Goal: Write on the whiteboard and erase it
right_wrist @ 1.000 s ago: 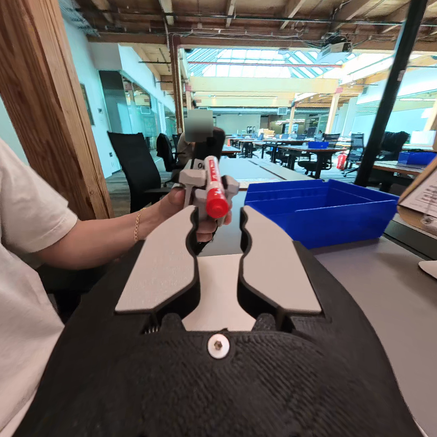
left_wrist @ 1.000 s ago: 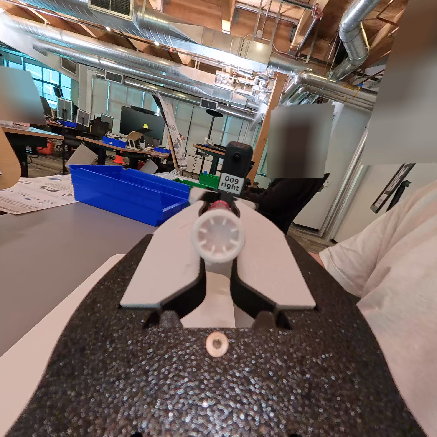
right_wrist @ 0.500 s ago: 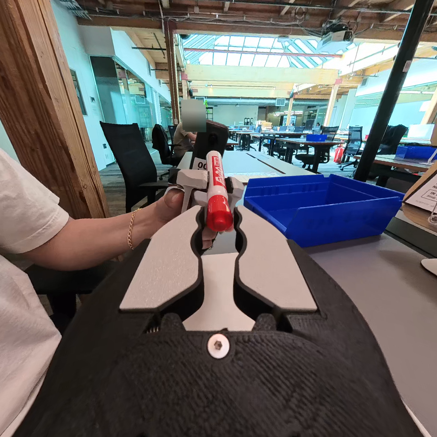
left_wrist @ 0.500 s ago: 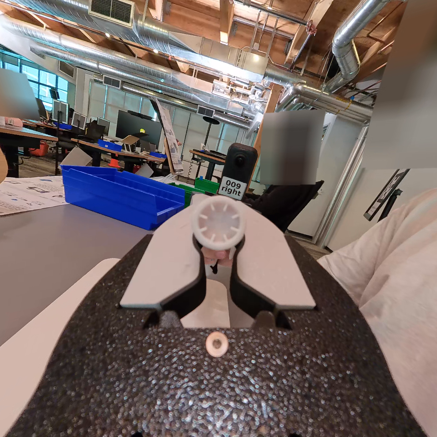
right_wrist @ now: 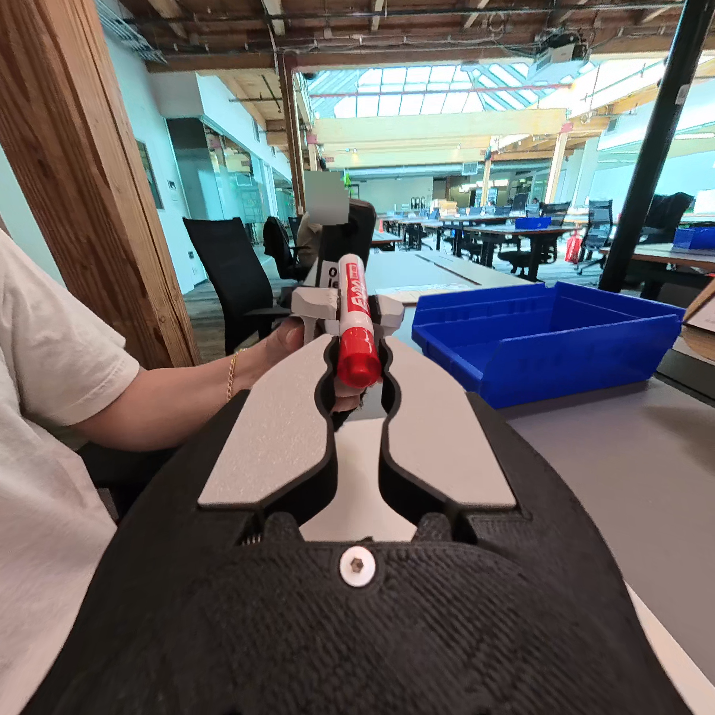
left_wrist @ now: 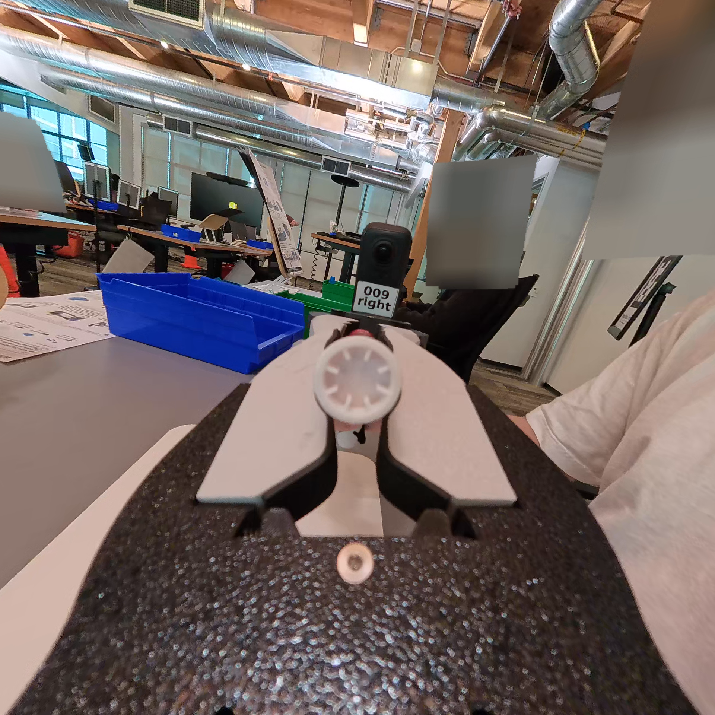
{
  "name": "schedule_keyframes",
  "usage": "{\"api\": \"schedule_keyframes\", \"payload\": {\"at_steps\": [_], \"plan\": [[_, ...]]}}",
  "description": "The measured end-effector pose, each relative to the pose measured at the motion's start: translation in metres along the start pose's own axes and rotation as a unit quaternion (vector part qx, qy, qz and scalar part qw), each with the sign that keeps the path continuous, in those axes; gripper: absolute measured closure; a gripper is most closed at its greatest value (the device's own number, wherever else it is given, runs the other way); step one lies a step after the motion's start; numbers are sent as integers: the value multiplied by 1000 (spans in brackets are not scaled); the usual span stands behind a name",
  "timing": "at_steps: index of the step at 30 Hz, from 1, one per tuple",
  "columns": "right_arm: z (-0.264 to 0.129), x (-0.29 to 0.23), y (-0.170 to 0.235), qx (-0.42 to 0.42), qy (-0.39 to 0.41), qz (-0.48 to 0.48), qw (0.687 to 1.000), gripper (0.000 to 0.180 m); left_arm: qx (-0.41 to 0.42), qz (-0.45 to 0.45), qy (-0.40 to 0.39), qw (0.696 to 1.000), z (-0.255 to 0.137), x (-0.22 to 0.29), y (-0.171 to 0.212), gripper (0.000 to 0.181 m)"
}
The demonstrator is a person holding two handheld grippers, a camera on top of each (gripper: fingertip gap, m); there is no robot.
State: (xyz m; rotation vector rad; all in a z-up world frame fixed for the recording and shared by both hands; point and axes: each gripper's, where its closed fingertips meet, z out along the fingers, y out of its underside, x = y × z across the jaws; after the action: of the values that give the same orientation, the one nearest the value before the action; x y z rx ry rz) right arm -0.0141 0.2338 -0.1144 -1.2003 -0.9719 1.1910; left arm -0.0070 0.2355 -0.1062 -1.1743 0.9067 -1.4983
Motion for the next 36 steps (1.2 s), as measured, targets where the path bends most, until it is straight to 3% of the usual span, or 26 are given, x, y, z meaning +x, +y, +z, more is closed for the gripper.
{"api": "schedule_keyframes", "payload": {"at_steps": [7, 11, 14, 16, 18, 21, 23, 26, 28, 30, 31, 33, 35, 36], "plan": [[-6, -1, 5, -94, 44, -116, 988, 160, -27, -24, 6, 999, 1, 4, 6, 162], [-9, 8, 15, -196, 103, -232, 947, 160, -28, -114, 11, 993, 0, -2, 11, 163], [-8, 6, 18, -159, 63, -114, 979, 159, -44, -23, -10, 999, -1, -3, 12, 162], [-8, -3, 12, -90, -7, 32, 995, 159, -81, 80, -21, 993, 1, 3, 11, 162], [-9, -8, 10, -52, -65, 134, 987, 159, -115, 183, -23, 976, 2, 8, 10, 162], [-10, -16, 7, -13, -128, 243, 962, 160, -141, 257, 1, 956, 1, 15, 13, 162], [-10, -9, 17, -33, -93, 211, 972, 160, -160, 211, -2, 964, -2, 9, 18, 161], [-11, 1, 24, -122, 16, 24, 992, 160, -111, 50, 2, 993, -3, 0, 21, 162], [-13, 9, 28, -190, 77, -100, 974, 160, -74, -50, 6, 996, -5, -6, 22, 162], [-13, 12, 32, -213, 89, -134, 964, 160, -56, -90, 8, 994, -7, -9, 25, 162], [-13, 10, 33, -210, 75, -115, 968, 160, -53, -90, 9, 994, -8, -9, 26, 162], [-17, 4, 28, -150, 12, 23, 988, 160, -56, -19, 5, 998, -9, -6, 26, 162], [-47, 28, 14, -64, 28, 119, 990, 160, -64, 68, -51, 994, -32, -16, 14, 162], [-61, 40, 20, -75, 54, 120, 988, 160, -75, 76, -79, 991, -46, -24, 10, 162]]}}
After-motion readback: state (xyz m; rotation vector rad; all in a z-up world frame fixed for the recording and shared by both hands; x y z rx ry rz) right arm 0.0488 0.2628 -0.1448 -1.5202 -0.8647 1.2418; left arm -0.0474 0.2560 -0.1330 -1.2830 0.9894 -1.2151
